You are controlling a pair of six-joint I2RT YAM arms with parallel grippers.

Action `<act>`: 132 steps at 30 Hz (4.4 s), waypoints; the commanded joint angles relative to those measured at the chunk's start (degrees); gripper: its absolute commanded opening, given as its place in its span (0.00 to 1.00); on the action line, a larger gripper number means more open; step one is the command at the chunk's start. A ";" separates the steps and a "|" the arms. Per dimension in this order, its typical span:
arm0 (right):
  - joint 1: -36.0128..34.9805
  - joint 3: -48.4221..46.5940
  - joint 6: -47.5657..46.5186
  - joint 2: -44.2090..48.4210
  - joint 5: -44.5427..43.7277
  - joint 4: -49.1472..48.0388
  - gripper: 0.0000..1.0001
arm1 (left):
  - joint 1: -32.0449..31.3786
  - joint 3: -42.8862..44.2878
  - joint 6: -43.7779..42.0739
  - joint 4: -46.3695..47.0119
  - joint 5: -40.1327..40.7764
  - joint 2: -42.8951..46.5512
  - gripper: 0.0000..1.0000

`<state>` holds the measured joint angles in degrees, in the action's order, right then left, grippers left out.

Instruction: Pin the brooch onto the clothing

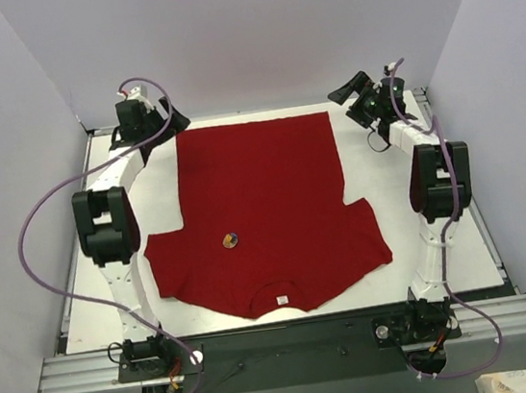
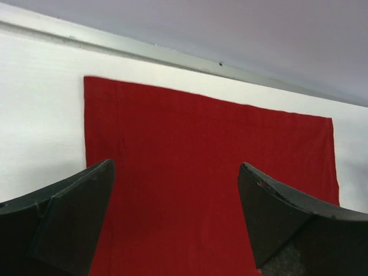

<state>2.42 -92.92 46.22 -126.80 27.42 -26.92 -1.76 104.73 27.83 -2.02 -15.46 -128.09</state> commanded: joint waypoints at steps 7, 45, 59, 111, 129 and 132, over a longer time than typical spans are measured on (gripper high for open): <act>-1.10 23.38 -2.10 25.01 -1.14 4.23 1.00 | 0.09 -25.79 0.20 -7.35 5.79 31.13 0.97; 0.13 55.22 -11.94 43.66 -12.92 31.58 0.71 | -6.94 -45.49 -0.15 -33.22 45.33 28.35 0.00; -4.42 50.92 -15.45 49.44 -20.29 39.04 0.09 | -7.56 -45.14 0.12 -33.66 47.90 26.05 0.00; -4.61 65.94 -8.25 61.12 -20.82 43.09 0.00 | -8.08 -45.31 -1.47 -32.08 45.00 25.70 0.00; 6.63 71.30 -4.20 82.77 -30.14 48.19 0.02 | -8.17 -45.67 -0.85 -32.52 44.73 25.96 0.00; 7.16 71.39 -4.12 82.68 -29.71 48.27 0.09 | -8.26 -45.49 -0.77 -32.78 44.64 26.14 0.00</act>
<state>8.73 -21.87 41.01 -44.53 -0.60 19.31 -9.67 59.02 26.26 -35.07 31.70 -101.27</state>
